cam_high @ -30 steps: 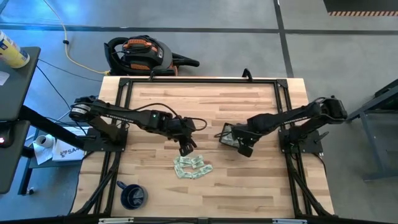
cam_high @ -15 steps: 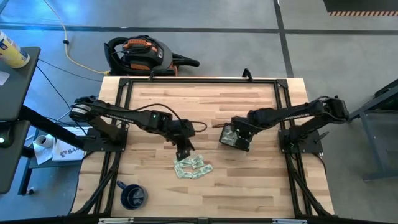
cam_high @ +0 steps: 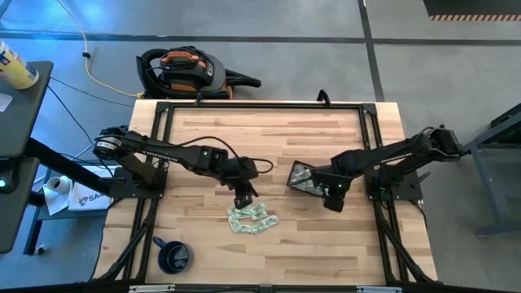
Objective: Pick and place Stevia / Truvia into bins
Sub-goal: Adjust the stevia packets in the black bin
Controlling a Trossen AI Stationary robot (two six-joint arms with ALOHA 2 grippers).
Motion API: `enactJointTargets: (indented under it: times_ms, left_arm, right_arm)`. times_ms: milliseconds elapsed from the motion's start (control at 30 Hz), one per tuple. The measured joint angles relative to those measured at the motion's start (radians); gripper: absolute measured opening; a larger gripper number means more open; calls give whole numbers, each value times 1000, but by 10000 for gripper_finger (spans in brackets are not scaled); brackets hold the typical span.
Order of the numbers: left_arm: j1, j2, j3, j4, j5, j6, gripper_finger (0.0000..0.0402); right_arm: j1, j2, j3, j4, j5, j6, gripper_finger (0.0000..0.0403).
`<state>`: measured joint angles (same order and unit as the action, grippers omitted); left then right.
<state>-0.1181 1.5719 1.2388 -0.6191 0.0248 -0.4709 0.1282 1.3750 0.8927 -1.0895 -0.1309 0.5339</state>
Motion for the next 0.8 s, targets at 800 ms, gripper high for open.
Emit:
enactJointTargets:
  times_ms: [800]
  left_arm:
    - [0, 0, 0, -8, -21, 24, 175]
  right_arm:
    - [-103, 6, -54, 269, 22, 11, 50]
